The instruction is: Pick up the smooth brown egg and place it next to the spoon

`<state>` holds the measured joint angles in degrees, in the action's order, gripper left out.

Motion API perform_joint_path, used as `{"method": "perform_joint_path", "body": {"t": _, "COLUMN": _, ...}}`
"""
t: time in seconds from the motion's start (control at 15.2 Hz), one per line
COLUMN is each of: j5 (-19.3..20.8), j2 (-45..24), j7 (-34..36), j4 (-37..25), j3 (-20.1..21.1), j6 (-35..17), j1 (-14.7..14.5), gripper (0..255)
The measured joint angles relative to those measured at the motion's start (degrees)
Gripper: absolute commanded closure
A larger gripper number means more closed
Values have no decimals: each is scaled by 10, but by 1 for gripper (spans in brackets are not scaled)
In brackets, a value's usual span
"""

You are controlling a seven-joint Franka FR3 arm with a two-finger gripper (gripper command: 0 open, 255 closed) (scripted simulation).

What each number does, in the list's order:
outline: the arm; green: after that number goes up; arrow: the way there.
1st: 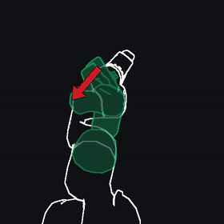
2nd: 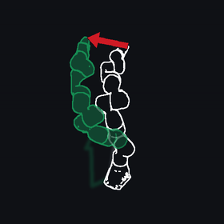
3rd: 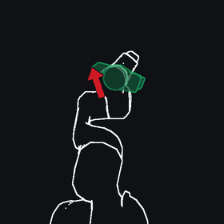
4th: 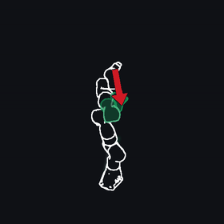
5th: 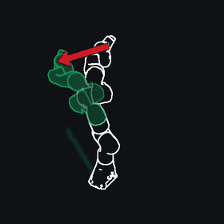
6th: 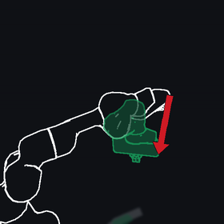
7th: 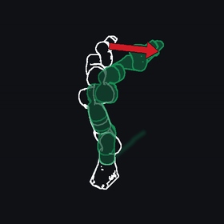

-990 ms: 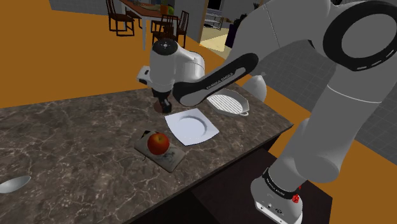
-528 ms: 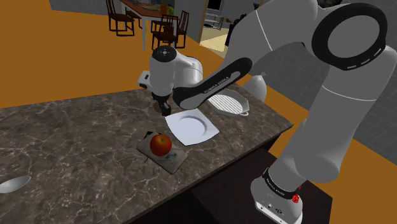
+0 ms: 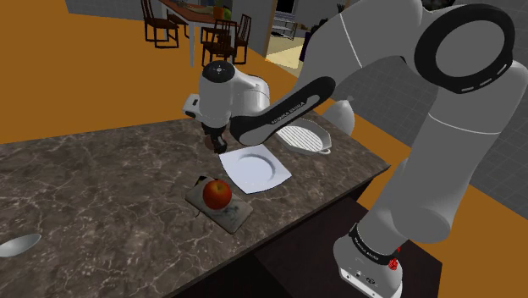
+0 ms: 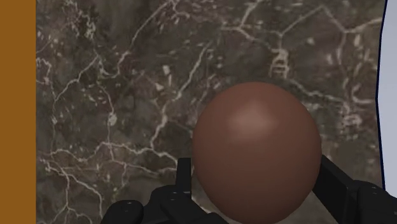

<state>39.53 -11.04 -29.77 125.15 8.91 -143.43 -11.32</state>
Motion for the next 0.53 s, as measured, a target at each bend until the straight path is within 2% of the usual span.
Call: {"method": "perform_joint_path", "body": {"t": 0.53, "j5": -3, "j2": 2, "j7": -3, "j4": -1, "j3": 1, "j6": 2, "j1": 0, "gripper": 255}}
